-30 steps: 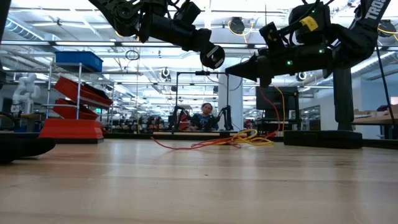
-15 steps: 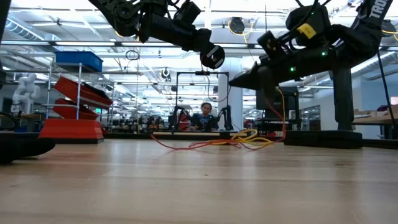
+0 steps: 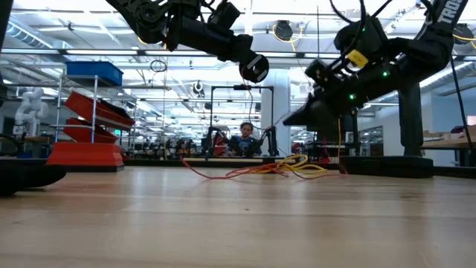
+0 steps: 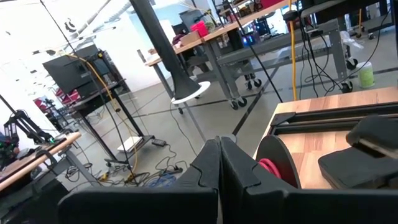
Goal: Coil cords
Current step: Coil the red wire into the spool
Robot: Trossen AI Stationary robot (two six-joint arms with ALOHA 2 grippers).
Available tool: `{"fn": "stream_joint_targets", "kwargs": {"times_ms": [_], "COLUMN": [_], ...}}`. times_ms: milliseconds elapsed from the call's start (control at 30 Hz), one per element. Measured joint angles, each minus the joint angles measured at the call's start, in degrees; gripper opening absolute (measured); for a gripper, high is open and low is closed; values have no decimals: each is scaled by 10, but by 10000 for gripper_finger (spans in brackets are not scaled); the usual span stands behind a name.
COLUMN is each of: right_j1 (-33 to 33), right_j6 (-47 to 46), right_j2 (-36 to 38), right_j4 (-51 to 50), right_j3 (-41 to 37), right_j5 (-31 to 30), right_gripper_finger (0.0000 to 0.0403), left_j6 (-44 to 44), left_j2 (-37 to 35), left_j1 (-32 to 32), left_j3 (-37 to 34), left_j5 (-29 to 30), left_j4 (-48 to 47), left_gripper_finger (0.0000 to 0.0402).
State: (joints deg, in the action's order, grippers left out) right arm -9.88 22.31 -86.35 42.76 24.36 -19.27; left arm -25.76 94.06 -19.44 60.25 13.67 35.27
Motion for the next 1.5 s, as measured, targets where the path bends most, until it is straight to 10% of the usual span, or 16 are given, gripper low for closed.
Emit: {"fn": "stream_joint_targets", "kwargs": {"times_ms": [233, 733, 1500], "right_j1": [-6, -29, -108], "right_j6": [-34, -125, -202], "right_j2": [0, 0, -179], "right_j4": [-54, 95, 194], "right_j3": [0, 0, 100], "right_j5": [2, 97, 245], "right_gripper_finger": [35, 249, 193], "left_j6": [0, 7, 30], "left_j2": [0, 0, 0], "left_j1": [0, 0, 1], "left_j3": [0, 0, 0], "left_j5": [0, 0, -30], "left_j4": [0, -10, -13], "left_gripper_finger": [0, 0, 0]}}
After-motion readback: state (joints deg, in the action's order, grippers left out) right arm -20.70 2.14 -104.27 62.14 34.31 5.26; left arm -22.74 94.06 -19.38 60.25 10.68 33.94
